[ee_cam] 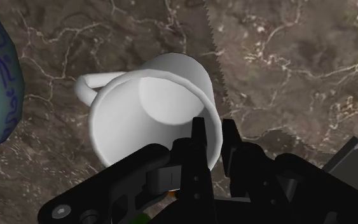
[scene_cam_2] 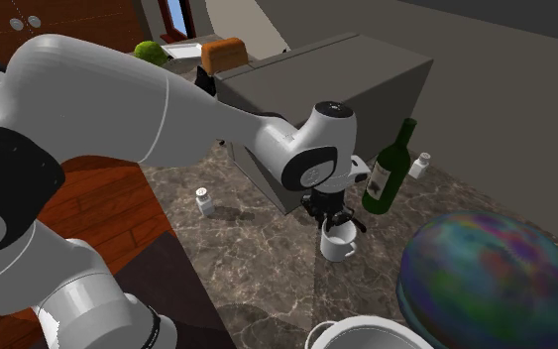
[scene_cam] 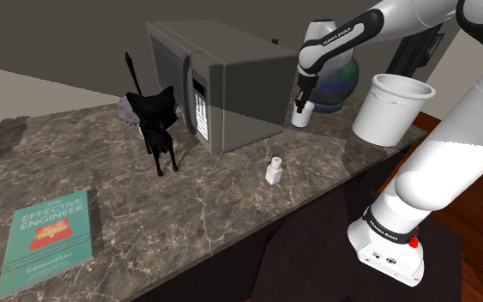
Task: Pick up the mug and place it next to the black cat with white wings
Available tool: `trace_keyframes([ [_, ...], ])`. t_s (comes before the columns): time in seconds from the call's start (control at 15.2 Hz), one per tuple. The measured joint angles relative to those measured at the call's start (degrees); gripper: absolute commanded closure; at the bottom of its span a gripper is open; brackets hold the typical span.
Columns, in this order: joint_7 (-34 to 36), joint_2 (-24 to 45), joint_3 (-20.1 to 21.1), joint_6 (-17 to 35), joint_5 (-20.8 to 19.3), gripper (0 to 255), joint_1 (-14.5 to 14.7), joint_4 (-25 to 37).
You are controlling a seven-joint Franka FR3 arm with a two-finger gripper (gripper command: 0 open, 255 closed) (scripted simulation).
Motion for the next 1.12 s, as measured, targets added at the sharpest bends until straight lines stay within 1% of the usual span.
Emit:
trace_keyframes([
  [0.2, -0.1, 0.7, 0.0, 0.1, 0.2, 255, 0.1, 0.5],
  [0.33, -0.2, 1.3, 0.0, -0.7, 0.2, 255, 0.2, 1.2],
  [1.12, -0.1, -2.0, 0.7, -9.7, -0.6, 255, 0.7, 5.6],
])
